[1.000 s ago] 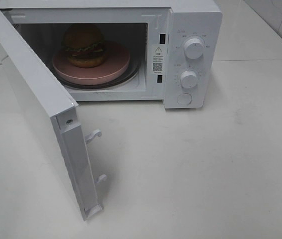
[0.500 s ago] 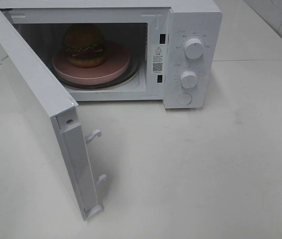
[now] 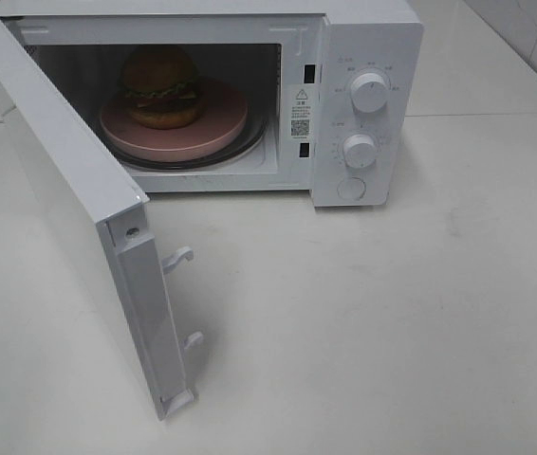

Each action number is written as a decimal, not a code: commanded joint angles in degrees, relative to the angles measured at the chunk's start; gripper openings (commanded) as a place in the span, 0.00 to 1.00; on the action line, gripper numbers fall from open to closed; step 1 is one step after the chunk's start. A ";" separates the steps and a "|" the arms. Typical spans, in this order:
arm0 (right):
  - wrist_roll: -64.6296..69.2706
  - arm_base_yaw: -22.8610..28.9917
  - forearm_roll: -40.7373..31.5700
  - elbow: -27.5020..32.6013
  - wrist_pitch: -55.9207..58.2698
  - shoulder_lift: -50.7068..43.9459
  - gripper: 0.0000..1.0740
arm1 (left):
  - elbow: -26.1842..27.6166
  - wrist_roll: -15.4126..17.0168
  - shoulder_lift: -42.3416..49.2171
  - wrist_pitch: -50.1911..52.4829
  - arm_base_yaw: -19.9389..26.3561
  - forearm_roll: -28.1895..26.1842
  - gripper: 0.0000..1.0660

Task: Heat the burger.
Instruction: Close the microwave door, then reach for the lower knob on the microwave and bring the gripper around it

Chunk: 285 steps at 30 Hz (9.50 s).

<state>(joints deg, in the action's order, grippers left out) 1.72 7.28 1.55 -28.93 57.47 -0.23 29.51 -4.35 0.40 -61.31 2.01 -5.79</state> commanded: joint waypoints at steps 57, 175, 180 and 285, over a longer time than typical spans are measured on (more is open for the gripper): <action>-0.57 -0.40 0.17 0.17 -0.52 -1.55 0.70 | 3.09 0.40 -18.28 13.64 -0.11 0.29 0.18; -0.40 -0.40 0.17 0.17 -0.52 -1.55 0.70 | 37.70 -6.07 -114.42 93.68 -39.76 -13.87 0.00; -0.40 -0.40 0.17 0.17 -0.52 -1.55 0.70 | 40.05 -4.35 -115.34 93.39 -38.67 -14.09 0.00; -0.63 -0.40 0.11 0.17 -0.52 -1.55 0.70 | 0.17 -4.58 -5.44 -0.29 4.47 -3.50 0.92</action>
<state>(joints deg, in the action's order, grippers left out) 1.60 7.28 1.43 -28.93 57.30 -0.23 29.79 -9.11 -7.85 -62.28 6.25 -9.22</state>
